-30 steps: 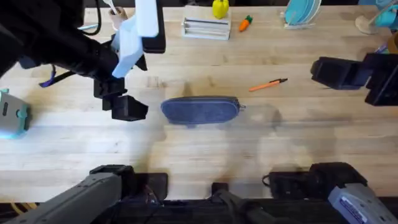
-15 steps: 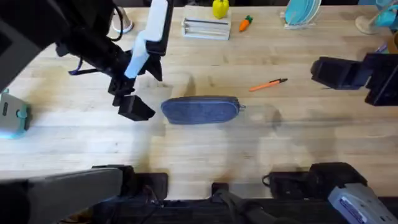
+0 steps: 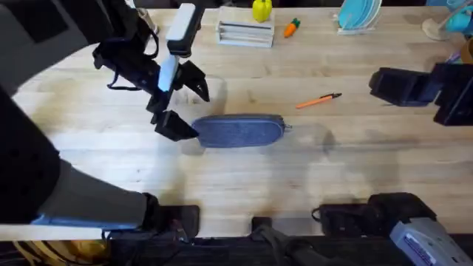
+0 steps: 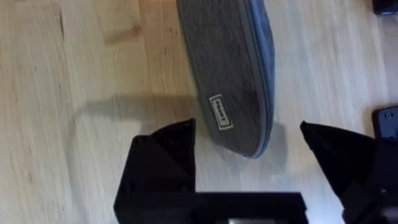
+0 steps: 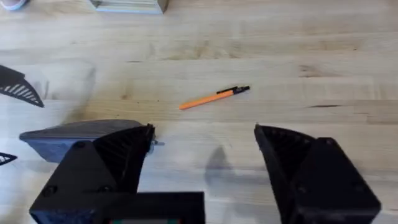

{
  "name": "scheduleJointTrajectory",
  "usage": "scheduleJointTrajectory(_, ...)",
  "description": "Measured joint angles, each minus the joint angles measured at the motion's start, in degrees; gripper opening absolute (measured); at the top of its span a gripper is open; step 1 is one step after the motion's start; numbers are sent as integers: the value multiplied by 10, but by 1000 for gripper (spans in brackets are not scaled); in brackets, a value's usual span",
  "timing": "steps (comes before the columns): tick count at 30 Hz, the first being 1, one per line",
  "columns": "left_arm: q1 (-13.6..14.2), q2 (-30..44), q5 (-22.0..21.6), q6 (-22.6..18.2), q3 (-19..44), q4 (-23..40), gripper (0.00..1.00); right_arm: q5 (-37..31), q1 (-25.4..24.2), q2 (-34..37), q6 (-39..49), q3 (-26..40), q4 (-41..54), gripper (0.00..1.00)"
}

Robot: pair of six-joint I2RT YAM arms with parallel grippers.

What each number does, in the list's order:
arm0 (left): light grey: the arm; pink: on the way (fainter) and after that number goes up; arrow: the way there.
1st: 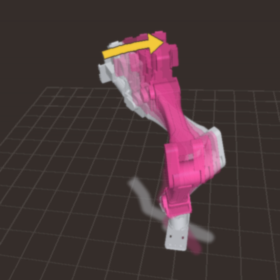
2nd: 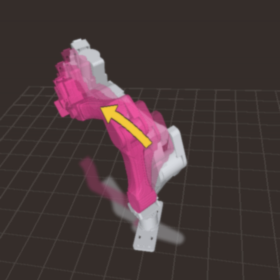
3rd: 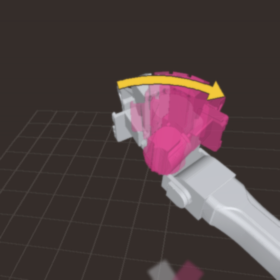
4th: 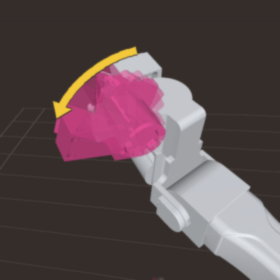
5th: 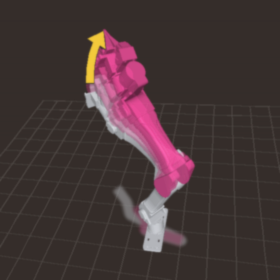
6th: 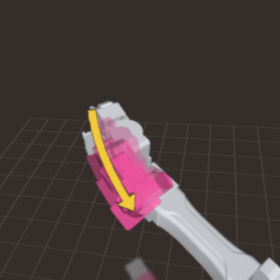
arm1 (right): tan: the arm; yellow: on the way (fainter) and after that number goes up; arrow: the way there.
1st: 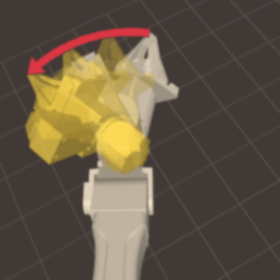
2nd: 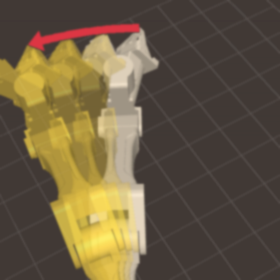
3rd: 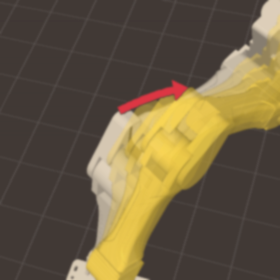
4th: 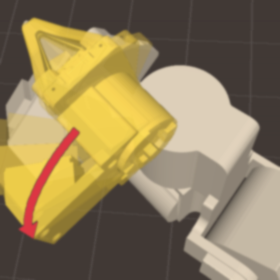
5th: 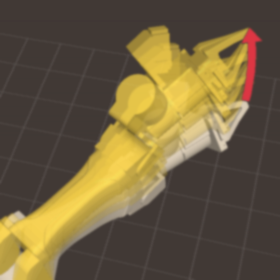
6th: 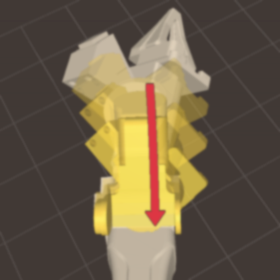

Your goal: Unzip the bag, pick up the pens from the table one at a time and place them inside, then zip the bag closed.

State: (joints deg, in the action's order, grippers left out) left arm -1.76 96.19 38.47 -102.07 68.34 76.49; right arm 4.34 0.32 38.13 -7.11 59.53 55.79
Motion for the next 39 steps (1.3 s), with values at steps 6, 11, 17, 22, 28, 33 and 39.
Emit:
scheduleJointTrajectory(6, 0, 38, 19, -10, 0, 0, 995, 0, 0, 0, 0, 0, 0, 997)
scheduleJointTrajectory(11, 0, 57, 25, -12, 0, 0, 995, 0, 0, 0, 0, 0, 0, 997)
scheduleJointTrajectory(17, 0, 59, 27, -13, 0, -1, 994, 0, 0, 0, 0, 0, 0, 997)
scheduleJointTrajectory(22, 0, 59, 27, -13, 0, -3, 993, 0, 0, 0, 0, 0, 0, 997)
scheduleJointTrajectory(28, 0, 59, 29, -13, 0, -3, 573, 0, 0, 0, 0, 0, 0, 997)
scheduleJointTrajectory(33, 0, 59, 29, -15, 0, -3, 51, 0, 0, 0, 0, 0, 0, 997)
scheduleJointTrajectory(39, 0, 59, 29, -15, 0, -4, 44, 0, 0, 0, -2, 0, 3, 997)
